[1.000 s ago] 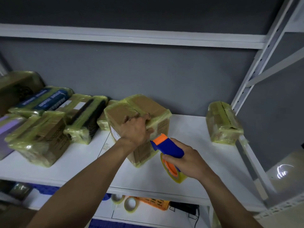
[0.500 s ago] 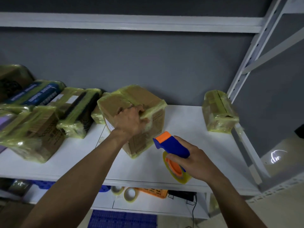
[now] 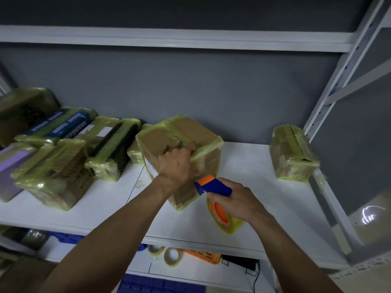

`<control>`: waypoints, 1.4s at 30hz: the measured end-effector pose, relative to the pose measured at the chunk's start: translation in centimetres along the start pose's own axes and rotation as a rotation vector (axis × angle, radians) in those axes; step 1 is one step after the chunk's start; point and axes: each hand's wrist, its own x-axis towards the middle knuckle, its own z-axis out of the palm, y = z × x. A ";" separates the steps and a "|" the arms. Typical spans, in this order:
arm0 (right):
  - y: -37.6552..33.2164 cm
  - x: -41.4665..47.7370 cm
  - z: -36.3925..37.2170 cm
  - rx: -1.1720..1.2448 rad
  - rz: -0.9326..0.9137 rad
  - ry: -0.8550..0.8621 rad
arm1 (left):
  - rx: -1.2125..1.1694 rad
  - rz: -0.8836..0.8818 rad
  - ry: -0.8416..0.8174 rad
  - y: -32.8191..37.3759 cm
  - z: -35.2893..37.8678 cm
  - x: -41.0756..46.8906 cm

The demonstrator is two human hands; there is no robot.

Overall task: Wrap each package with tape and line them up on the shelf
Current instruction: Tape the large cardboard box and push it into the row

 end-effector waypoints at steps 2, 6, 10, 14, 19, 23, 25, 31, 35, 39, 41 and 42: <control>-0.5 0.8 0.2 0.005 0.008 -0.001 | 0.009 -0.001 0.014 0.2 0.0 -0.1; -1.4 1.9 0.1 -0.004 0.027 0.002 | 0.040 -0.008 0.066 0.5 0.1 -0.2; -2.0 2.5 -0.3 -0.030 0.056 0.008 | 0.049 -0.007 0.099 0.4 0.5 0.0; -3.0 3.1 -0.8 -0.131 0.053 0.004 | 0.018 0.001 0.098 0.2 0.6 0.4; -3.9 3.1 -0.9 -0.328 0.039 0.035 | -0.007 0.002 0.110 0.1 0.7 0.4; -4.1 2.5 0.1 -0.444 0.030 0.083 | -0.023 0.003 0.118 0.2 0.5 0.1; -4.0 2.2 0.4 -0.432 0.036 0.097 | -0.034 0.006 0.126 0.1 0.3 0.1; -2.4 0.8 0.9 -0.280 0.046 0.144 | -0.075 0.083 0.147 -0.5 0.2 -0.5; 0.8 -0.1 1.0 -0.195 0.098 0.106 | -0.082 0.159 0.160 -1.8 0.3 -1.5; 3.6 -0.8 1.0 0.099 0.164 0.161 | -0.049 0.054 0.308 -2.2 1.0 -3.7; 4.5 -1.3 1.4 0.196 0.141 0.170 | -0.115 -0.016 0.322 -2.3 1.7 -5.1; 4.9 -1.6 1.7 0.232 0.126 0.180 | -0.163 -0.032 0.310 -2.3 2.0 -5.7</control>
